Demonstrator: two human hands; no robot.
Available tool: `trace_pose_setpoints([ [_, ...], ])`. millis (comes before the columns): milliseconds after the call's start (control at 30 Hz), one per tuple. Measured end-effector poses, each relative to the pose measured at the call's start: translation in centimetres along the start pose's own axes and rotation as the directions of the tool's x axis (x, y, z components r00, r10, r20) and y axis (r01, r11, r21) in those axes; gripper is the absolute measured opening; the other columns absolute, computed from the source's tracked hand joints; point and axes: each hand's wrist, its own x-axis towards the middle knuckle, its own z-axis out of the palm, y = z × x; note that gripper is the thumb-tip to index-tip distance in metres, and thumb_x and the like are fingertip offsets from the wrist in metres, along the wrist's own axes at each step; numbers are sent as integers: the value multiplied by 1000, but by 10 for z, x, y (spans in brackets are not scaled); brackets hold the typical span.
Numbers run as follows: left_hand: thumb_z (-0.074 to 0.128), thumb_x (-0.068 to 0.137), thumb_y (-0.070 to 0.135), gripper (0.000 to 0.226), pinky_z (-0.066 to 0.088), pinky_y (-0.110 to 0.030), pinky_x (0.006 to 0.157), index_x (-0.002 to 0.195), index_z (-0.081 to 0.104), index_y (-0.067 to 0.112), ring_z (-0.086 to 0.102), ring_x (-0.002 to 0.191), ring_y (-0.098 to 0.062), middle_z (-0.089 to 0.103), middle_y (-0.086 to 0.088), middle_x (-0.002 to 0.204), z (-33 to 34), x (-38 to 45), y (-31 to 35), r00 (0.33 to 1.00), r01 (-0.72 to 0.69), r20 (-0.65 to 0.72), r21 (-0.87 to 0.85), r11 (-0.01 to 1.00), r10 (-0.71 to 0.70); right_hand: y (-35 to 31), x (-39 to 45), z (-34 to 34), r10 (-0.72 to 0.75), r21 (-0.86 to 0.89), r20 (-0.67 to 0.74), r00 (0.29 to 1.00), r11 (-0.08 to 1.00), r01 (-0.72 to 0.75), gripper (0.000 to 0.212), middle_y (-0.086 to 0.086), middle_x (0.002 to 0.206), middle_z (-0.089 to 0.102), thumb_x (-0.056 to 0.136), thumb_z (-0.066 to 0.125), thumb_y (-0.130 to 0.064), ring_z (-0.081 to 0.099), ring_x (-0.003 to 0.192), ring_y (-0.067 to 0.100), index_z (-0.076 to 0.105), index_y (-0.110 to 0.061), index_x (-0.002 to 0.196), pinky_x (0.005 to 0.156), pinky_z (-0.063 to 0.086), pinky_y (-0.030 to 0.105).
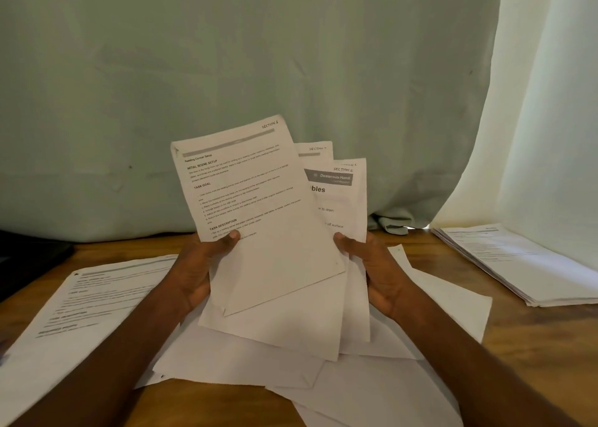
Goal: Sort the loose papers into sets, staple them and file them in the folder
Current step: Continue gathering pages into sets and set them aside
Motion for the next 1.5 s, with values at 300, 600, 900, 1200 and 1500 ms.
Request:
trace_pose_setpoints([
  [300,75,85,6,52,53,-30,98,134,66,22,68,119,-11,71,2,131,4,-5,-6,998,27,53,90,996,-32,0,7,-8,-26,-6,-210,977,1000,25,31,11,115,76,95,71,-20,72,106,37,67,-14,125,94,57,56],
  [600,78,83,5,48,48,-29,99,126,70,26,69,114,-6,74,6,125,0,-4,-6,1000,14,-9,156,988,-13,-3,4,-12,-35,-99,-253,967,995,10,38,7,120,74,91,75,-13,70,109,30,66,-12,128,103,52,52],
  [900,80,78,12,63,49,-28,101,138,63,21,66,120,-7,71,6,130,12,-11,-6,1000,-14,26,207,978,8,1,5,-12,-62,-66,-231,971,997,48,57,2,118,75,75,84,-26,72,105,23,65,-18,129,91,60,46],
  [1200,76,85,-2,52,50,-28,100,131,67,22,68,117,-8,73,4,127,7,-9,-7,998,-43,-27,192,980,49,0,7,-15,-82,-50,-197,977,996,73,39,5,122,74,90,74,-9,70,112,28,65,-20,126,100,55,49],
  [1500,76,85,2,50,56,-15,83,128,67,25,70,113,-6,74,6,125,10,-8,-12,999,-39,-30,95,995,42,-2,4,-12,-52,32,-273,961,998,63,58,9,125,72,78,81,-29,69,113,35,63,-18,132,101,52,61],
])
